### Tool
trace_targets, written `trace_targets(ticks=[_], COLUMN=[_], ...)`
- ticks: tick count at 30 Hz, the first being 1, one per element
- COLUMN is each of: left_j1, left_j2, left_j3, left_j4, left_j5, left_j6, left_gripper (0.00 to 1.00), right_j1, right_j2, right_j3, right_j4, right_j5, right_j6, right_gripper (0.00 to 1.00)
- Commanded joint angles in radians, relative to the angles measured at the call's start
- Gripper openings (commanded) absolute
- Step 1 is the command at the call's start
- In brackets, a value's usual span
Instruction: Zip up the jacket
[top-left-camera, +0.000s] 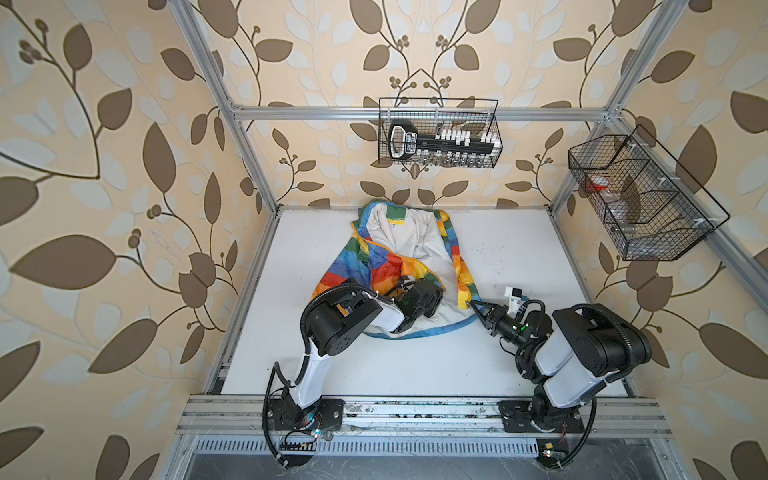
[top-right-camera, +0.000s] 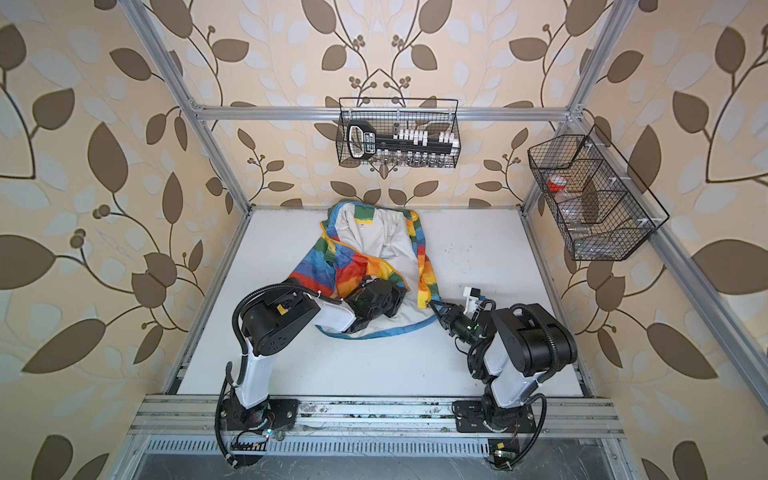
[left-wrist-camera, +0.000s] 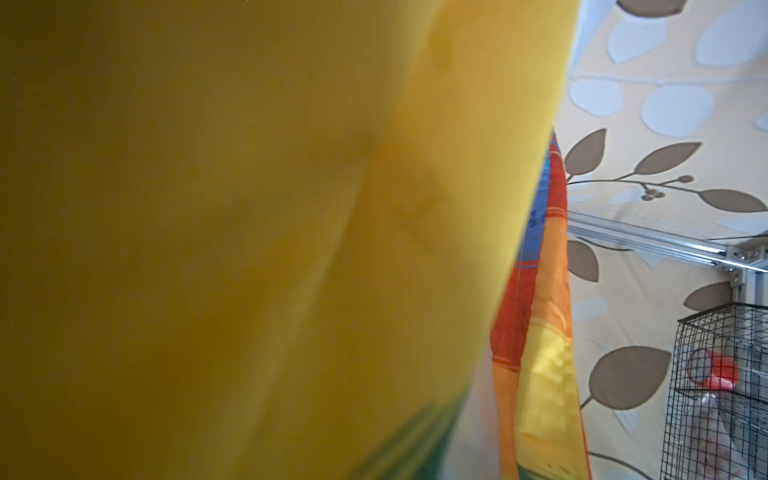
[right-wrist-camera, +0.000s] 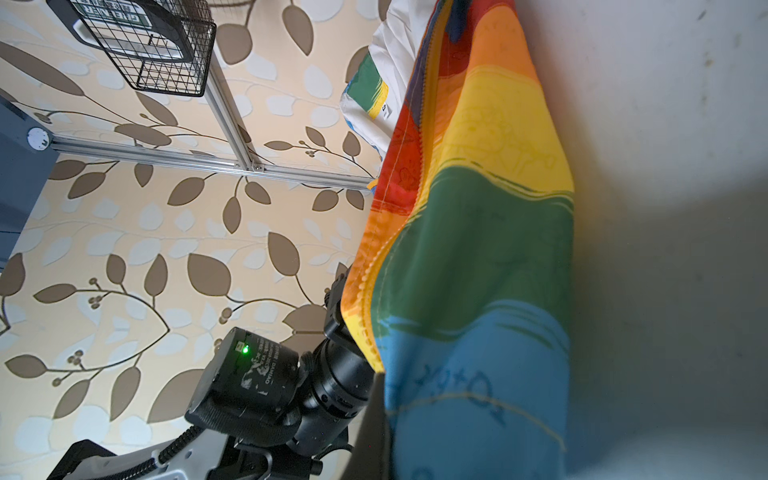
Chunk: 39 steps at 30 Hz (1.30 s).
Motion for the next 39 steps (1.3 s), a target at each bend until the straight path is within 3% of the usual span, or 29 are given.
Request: trace_targets(ticks=[1, 6, 14, 33, 39], left_j1=[0.008, -0.003, -0.037, -0.037, -0.038], left_j2=[-0.118, -0.245, -0.527, -0.467, -0.520], left_j3=[-0.035, -0.140, -0.197, -0.378, -0.398], left_j4=[-0.040, -0.084, -0.503, -0.347, -0.346], left_j5=[0.097, 0.226, 0.222, 0.132, 0.092], left_j6=[0.026, 0.063, 0.250, 0.293, 0.314], left_gripper=[0.00, 0.00, 0.00, 0.00, 0.00], right_j1=[0.012, 0.035, 0.095, 0.244, 0.298], right_j2=[0.010, 0.032, 0.050, 0.162, 0.110], right_j3=[-0.062, -0.056, -0.036, 0.010, 0.014], right_j4=[0.050, 0.049, 0.049, 0.049, 0.050], right_j5=[-0.010, -0.007, 0.023, 0.110, 0.147], right_j6=[-0.013, -0.023, -0.034, -0.066, -0.058], right_gripper=[0.00, 0.00, 0.00, 0.00, 0.00])
